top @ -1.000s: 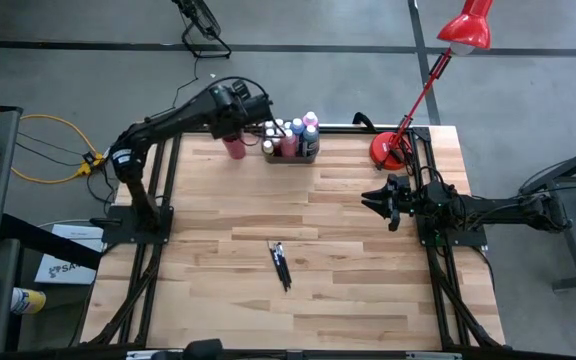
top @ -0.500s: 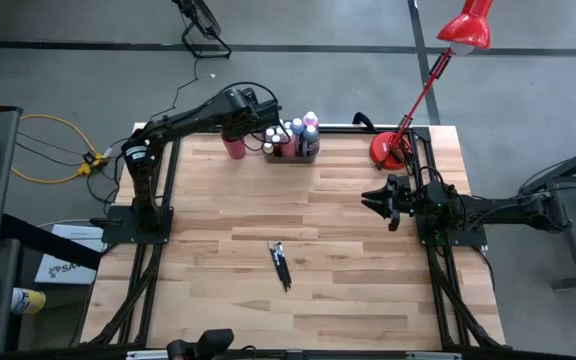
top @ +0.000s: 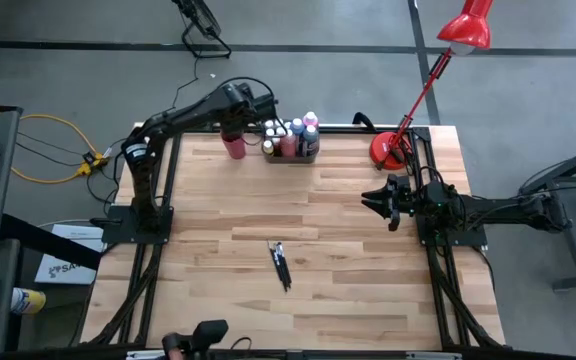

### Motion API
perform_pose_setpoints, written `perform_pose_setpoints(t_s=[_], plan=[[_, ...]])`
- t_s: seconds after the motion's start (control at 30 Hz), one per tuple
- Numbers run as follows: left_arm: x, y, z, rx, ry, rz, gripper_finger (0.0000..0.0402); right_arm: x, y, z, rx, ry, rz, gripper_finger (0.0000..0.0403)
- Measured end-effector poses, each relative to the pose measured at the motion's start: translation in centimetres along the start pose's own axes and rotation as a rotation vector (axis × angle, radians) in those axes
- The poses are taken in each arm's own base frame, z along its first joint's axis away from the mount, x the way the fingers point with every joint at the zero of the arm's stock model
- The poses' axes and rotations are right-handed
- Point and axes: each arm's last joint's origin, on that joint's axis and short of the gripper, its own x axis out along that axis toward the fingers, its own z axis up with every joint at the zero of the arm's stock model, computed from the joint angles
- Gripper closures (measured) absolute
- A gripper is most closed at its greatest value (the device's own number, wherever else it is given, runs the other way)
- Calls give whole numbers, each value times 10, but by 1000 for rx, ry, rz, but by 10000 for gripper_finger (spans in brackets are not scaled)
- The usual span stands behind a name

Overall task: Pick & Place Paint Supplies
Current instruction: Put the black paint brush into the pink cup

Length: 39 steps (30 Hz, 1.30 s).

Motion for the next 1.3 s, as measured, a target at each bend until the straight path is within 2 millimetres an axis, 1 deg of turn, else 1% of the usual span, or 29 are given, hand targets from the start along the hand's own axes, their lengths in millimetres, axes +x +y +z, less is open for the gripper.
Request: perform_pose_setpoints(t_s=[0.2, 0.33, 0.57, 0.83, 1.03, 1.2, 1.3], plan=[[11, 0, -5, -15, 4, -33, 401, 0, 0, 0, 0, 0, 1, 280], [13, -1, -5, -3, -37, -45, 401, 0, 0, 0, 0, 0, 1, 280], [16, 3, 2, 18, -54, -55, 401, 0, 0, 0, 0, 0, 1, 280], [23, -1, 17, 70, -46, -86, 399, 0, 0, 0, 0, 0, 1, 280], [23, -1, 18, 67, -71, -89, 372, 0, 0, 0, 0, 0, 0, 280], [23, -2, 19, 47, -84, -92, 339, 0, 0, 0, 0, 0, 1, 280], [22, -1, 18, 17, -59, -87, 320, 0, 0, 0, 0, 0, 0, 280]])
